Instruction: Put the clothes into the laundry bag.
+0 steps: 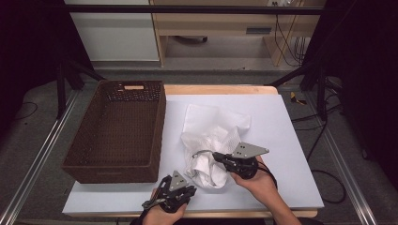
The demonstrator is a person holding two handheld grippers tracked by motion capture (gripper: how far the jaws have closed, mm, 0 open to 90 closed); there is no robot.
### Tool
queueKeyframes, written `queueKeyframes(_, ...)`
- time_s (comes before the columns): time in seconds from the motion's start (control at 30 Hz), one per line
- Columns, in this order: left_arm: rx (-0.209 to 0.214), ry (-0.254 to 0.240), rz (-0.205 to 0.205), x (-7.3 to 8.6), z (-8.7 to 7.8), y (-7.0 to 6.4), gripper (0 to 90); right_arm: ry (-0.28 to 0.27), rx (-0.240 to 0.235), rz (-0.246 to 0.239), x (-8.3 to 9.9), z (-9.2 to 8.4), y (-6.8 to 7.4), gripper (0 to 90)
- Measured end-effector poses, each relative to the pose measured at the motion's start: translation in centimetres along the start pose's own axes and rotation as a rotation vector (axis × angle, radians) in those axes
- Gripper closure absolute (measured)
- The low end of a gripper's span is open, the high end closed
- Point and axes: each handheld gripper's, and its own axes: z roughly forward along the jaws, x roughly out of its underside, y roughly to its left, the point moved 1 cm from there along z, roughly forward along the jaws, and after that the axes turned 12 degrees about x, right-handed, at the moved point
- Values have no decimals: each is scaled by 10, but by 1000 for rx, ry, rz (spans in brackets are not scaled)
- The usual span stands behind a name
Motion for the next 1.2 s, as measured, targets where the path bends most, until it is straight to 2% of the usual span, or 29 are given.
queueKeyframes(0.07,4,23,9,-3,5,0,871,-6,0,1,0,-1,-2,895)
queueKeyframes(0.17,31,33,-9,-7,13,3,896,-6,1,6,-1,0,-3,895)
queueKeyframes(0.3,42,47,-27,-9,22,8,898,-8,-5,5,-2,1,-2,895)
queueKeyframes(0.37,43,58,-20,-11,24,9,898,-9,-3,4,-2,2,-2,895)
queueKeyframes(0.5,47,49,-22,-16,29,10,899,-12,-4,11,-2,2,-3,895)
queueKeyframes(0.73,41,5,-21,-30,36,14,900,-12,0,14,-3,2,-4,895)
queueKeyframes(0.9,31,-33,-32,-38,42,16,900,-14,5,17,-3,1,-5,895)
queueKeyframes(1.2,36,-63,-51,-51,50,24,900,-9,5,19,-3,1,-6,895)
